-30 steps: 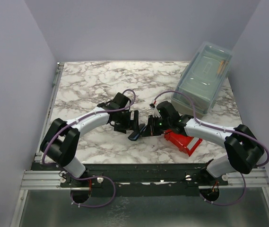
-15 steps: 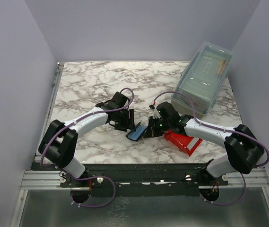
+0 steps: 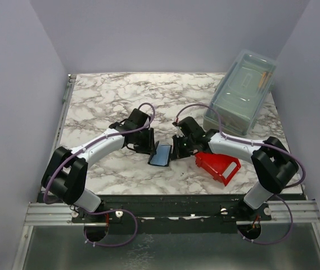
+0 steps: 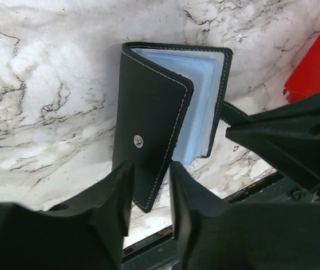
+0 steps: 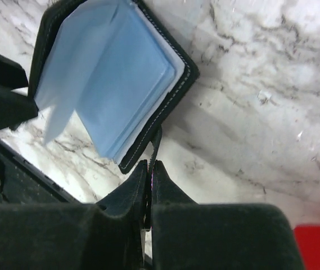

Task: Put the credit cards into the card holder
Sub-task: Open the card holder at the center of the board.

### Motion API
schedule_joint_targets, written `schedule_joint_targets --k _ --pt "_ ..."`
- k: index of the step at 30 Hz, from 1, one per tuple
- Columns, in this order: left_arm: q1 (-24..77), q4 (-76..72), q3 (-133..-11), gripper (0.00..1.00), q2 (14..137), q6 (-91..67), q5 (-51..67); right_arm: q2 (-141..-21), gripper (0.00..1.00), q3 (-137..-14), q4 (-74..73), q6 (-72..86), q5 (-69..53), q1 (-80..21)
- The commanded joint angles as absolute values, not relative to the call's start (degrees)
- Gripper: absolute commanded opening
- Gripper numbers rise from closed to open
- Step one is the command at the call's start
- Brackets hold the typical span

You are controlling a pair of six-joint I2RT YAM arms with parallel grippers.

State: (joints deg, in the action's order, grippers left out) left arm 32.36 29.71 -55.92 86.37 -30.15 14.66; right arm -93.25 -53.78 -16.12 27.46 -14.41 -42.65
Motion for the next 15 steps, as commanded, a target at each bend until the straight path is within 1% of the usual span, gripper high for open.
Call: schedule_joint_targets --k 1,4,6,7,9,11,13,15 --pt "32.25 29.97 -54.3 0.41 84.35 -30.94 14.72 -96.51 0.06 -58.14 -18.43 26.16 -10.21 -42.78" --pt "32.26 29.94 -53.52 0.45 84.9 -30.5 13.47 -97.74 0.1 -58.95 -18.98 26.27 -8.25 -42.79" --pt "32.19 29.97 -53.21 0.44 85.08 -30.39 12.82 -98.18 0.11 -59.68 -19.85 26.6 -7.48 -42.77" --pt "32.17 29.95 -53.1 0.43 84.95 -30.45 12.61 -98.25 0.12 -60.27 -20.39 26.63 -7.74 -42.72" --pt "32.08 29.97 -53.15 0.36 85.05 -30.46 12.21 -98.22 0.15 -61.39 -21.6 27.14 -7.47 -42.72" --pt "31.92 30.39 -53.03 0.29 85.15 -30.41 10.93 -97.72 0.22 -62.07 -22.85 27.64 -6.25 -42.79" --pt "31.5 30.9 -52.71 0.26 85.48 -30.53 9.26 -97.1 0.3 -62.82 -24.37 28.45 -4.7 -42.74" --pt "30.4 31.62 -52.45 0.26 85.54 -31.54 8.66 -96.96 0.33 -64.42 -26.97 29.62 -3.28 -42.77"
